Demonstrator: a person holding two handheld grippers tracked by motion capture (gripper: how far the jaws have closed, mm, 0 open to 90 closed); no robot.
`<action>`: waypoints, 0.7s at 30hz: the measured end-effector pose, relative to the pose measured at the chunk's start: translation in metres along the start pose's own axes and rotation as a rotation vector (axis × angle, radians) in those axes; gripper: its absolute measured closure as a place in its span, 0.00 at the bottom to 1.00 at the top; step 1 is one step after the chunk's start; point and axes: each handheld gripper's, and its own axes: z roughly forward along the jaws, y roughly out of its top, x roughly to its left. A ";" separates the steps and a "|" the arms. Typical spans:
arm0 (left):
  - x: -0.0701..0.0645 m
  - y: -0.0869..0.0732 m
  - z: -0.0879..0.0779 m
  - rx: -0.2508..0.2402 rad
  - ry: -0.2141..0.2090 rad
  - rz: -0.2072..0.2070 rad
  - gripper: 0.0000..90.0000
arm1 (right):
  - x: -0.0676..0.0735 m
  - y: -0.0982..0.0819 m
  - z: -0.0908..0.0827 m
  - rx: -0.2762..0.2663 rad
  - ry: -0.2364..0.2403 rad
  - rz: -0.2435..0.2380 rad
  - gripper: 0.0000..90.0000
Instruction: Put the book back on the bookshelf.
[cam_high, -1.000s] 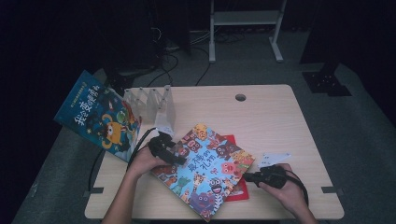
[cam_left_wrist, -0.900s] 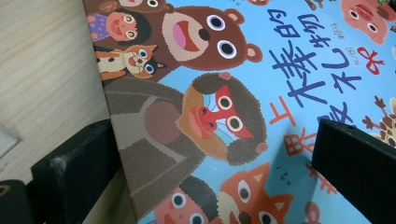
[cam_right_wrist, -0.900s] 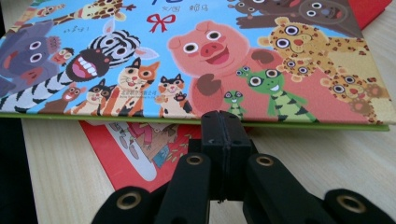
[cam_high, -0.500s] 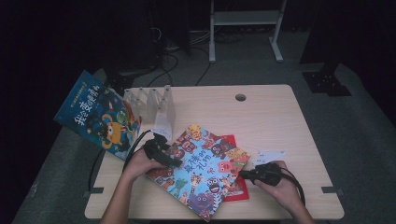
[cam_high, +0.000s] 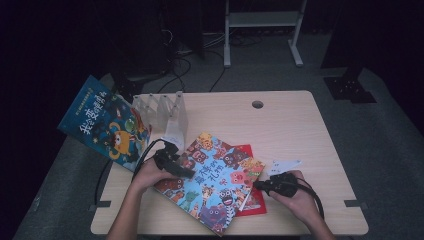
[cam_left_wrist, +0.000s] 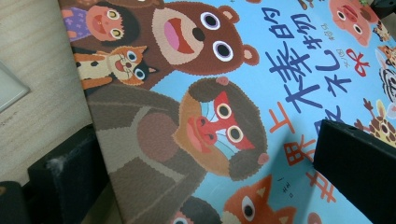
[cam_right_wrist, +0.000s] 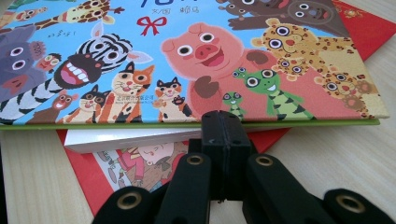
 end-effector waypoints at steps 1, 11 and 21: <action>0.000 0.000 0.000 0.000 0.000 0.000 0.00 | 0.000 0.000 0.000 -0.001 -0.002 -0.002 0.99; -0.001 0.009 -0.011 -0.022 -0.032 -0.018 0.01 | 0.001 0.001 0.000 -0.012 -0.003 0.017 0.99; -0.006 0.023 -0.031 -0.014 -0.015 0.004 0.03 | 0.001 0.005 0.005 -0.012 -0.006 0.019 0.99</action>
